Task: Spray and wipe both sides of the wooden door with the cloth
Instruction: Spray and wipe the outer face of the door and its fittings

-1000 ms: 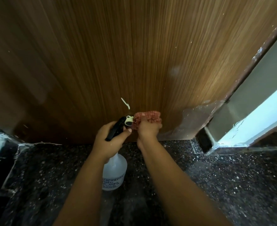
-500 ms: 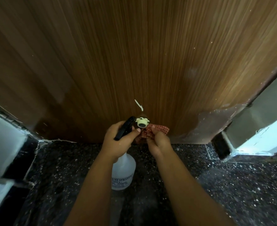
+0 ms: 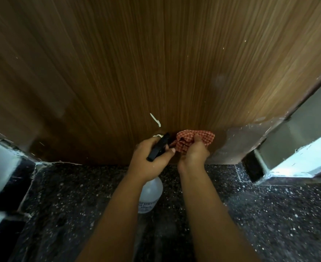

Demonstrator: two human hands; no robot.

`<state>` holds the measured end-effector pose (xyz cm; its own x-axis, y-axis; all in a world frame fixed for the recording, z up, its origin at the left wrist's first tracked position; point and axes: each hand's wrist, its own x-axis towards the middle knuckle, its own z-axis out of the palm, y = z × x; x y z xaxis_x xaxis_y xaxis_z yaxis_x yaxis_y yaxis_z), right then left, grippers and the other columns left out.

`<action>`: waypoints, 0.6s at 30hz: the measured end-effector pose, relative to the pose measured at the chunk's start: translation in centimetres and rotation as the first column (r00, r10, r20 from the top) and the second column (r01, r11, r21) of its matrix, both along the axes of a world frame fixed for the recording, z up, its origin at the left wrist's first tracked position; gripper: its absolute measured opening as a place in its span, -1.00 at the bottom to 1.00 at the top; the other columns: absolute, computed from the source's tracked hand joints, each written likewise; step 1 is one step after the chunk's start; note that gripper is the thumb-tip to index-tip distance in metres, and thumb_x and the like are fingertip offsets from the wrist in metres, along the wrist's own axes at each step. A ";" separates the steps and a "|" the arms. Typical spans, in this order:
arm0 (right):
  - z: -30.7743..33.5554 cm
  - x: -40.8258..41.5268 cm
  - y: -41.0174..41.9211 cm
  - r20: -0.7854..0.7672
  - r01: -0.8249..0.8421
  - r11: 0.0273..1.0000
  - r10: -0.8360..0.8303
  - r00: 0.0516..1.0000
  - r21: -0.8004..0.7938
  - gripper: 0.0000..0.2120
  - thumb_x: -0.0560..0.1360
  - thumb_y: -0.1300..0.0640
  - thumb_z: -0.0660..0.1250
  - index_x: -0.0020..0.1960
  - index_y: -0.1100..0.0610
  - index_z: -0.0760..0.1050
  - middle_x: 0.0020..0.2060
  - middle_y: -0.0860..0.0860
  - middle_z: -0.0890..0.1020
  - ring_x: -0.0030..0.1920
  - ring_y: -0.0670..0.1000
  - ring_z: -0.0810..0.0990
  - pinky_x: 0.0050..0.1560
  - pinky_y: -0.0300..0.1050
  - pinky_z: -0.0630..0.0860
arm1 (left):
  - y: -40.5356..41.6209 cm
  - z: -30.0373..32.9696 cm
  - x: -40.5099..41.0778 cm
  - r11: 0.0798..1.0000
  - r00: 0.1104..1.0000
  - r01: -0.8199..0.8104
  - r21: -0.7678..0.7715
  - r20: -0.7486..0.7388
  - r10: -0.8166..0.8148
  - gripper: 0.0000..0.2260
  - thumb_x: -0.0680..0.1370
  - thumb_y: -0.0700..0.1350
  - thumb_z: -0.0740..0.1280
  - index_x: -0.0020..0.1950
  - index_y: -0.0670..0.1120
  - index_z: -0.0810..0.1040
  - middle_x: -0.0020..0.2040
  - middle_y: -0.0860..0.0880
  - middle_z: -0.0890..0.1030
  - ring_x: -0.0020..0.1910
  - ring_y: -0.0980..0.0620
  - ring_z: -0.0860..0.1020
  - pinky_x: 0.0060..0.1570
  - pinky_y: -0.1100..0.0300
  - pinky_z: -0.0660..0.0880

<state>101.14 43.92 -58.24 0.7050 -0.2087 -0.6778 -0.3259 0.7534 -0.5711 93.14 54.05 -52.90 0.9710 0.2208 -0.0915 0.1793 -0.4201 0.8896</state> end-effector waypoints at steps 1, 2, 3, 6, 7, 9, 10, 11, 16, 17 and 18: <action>-0.6 0.2 -0.5 -0.031 -0.007 1.000 0.007 1.000 -0.016 -0.51 0.54 0.04 0.30 0.42 0.12 0.30 0.19 0.12 0.56 0.10 0.15 0.58 -0.08 0.01 0.55 | -0.8 0.3 0.4 0.999 1.000 0.028 0.029 0.009 -0.028 -0.86 0.51 -0.05 0.48 -0.15 -0.08 0.58 -0.24 -0.03 0.64 -0.21 0.03 0.61 -0.12 0.08 0.54; -1.4 0.4 -1.2 -0.065 -0.031 0.999 0.029 0.997 -0.025 -0.52 0.52 0.01 0.27 0.40 0.13 0.34 0.19 0.14 0.56 0.07 0.17 0.59 -0.12 0.00 0.56 | -1.5 0.5 0.8 0.997 0.998 0.051 0.050 0.024 -0.052 -0.85 0.51 -0.05 0.48 -0.16 -0.08 0.58 -0.24 -0.04 0.64 -0.22 0.04 0.61 -0.15 0.10 0.53; -2.3 0.6 -2.4 -0.090 -0.056 0.998 0.055 0.994 -0.017 -0.57 0.55 0.02 0.23 0.36 0.17 0.37 0.19 0.16 0.57 0.05 0.19 0.59 -0.14 0.02 0.57 | -2.3 0.8 1.2 0.994 0.996 0.086 0.068 0.032 -0.088 -0.85 0.51 -0.06 0.48 -0.17 -0.07 0.57 -0.25 -0.05 0.63 -0.25 0.05 0.60 -0.19 0.13 0.52; -4.5 0.8 -6.9 -0.173 -0.220 0.974 0.207 0.963 -0.060 -0.75 0.66 0.15 0.16 0.22 0.29 0.45 0.03 0.21 0.62 -0.08 0.19 0.61 -0.06 0.12 0.59 | -4.2 1.1 1.6 0.973 0.981 0.194 0.124 0.000 -0.195 -0.84 0.52 -0.05 0.47 -0.17 -0.06 0.55 -0.28 -0.05 0.61 -0.30 0.10 0.57 -0.32 0.31 0.45; -4.5 0.8 -8.5 -0.201 -0.246 0.963 0.222 0.954 -0.106 -0.79 0.66 0.17 0.17 0.17 0.30 0.46 -0.06 0.22 0.63 -0.13 0.17 0.61 -0.05 0.13 0.58 | -5.1 1.0 1.8 0.964 0.973 0.230 0.138 -0.022 -0.229 -0.84 0.52 -0.05 0.47 -0.17 -0.06 0.54 -0.30 -0.04 0.59 -0.30 0.09 0.56 -0.35 0.33 0.42; -4.8 1.1 -10.2 -0.191 -0.261 0.961 0.240 0.952 -0.092 -0.80 0.67 0.19 0.15 0.07 0.29 0.48 -0.19 0.19 0.62 -0.20 0.14 0.60 -0.16 0.05 0.56 | -5.8 0.6 2.0 0.954 0.967 0.253 0.158 -0.057 -0.247 -0.84 0.52 -0.06 0.47 -0.18 -0.07 0.54 -0.32 -0.02 0.57 -0.31 0.09 0.55 -0.35 0.33 0.41; -5.1 1.4 -10.6 -0.177 -0.261 0.963 0.245 0.953 -0.072 -0.76 0.67 0.18 0.13 0.07 0.31 0.50 -0.20 0.19 0.63 -0.20 0.14 0.60 -0.21 0.03 0.54 | -6.1 0.4 2.3 0.953 0.966 0.258 0.160 -0.066 -0.250 -0.84 0.51 -0.06 0.47 -0.18 -0.06 0.54 -0.32 -0.01 0.57 -0.31 0.09 0.55 -0.31 0.30 0.44; -5.1 1.5 -10.6 -0.180 -0.240 0.969 0.226 0.957 -0.055 -0.72 0.66 0.17 0.11 0.11 0.33 0.52 -0.17 0.20 0.64 -0.19 0.15 0.60 -0.23 0.03 0.53 | -6.7 0.1 3.0 0.950 0.964 0.266 0.165 -0.074 -0.257 -0.85 0.51 -0.08 0.47 -0.18 -0.06 0.54 -0.30 -0.01 0.58 -0.30 0.09 0.56 -0.25 0.22 0.49; -7.4 2.0 -8.5 -0.252 0.057 0.998 -0.060 0.966 -0.020 -0.63 0.55 0.12 0.31 0.29 0.28 0.41 0.10 0.21 0.58 0.03 0.24 0.60 0.11 0.21 0.58 | -10.4 -1.2 5.4 0.902 0.952 0.306 0.307 -0.115 -0.284 -0.82 0.53 -0.02 0.42 -0.19 -0.01 0.47 -0.24 -0.03 0.56 -0.19 -0.04 0.54 -0.17 0.03 0.51; -7.5 1.9 -8.5 -0.271 0.110 0.991 -0.125 0.954 -0.070 -0.58 0.53 0.10 0.33 0.33 0.25 0.38 0.12 0.19 0.56 0.06 0.23 0.59 0.14 0.21 0.56 | -11.1 -1.4 5.8 0.892 0.956 0.292 0.345 -0.096 -0.276 -0.81 0.53 0.01 0.41 -0.19 0.01 0.46 -0.23 -0.02 0.55 -0.17 -0.04 0.53 -0.16 0.06 0.50; -7.8 1.9 -8.8 -0.263 0.156 0.979 -0.187 0.946 -0.134 -0.55 0.53 0.09 0.33 0.36 0.21 0.34 0.14 0.17 0.54 0.09 0.22 0.57 0.17 0.22 0.55 | -11.8 -1.6 6.1 0.888 0.960 0.279 0.365 -0.076 -0.271 -0.80 0.53 0.04 0.42 -0.18 0.01 0.46 -0.22 -0.02 0.56 -0.16 -0.03 0.53 -0.14 0.07 0.50</action>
<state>103.00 35.14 -66.01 0.4431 -0.3941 -0.8052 -0.3528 0.7490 -0.5608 99.24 42.28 -54.54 0.9964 -0.0326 -0.0782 0.0270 -0.7524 0.6582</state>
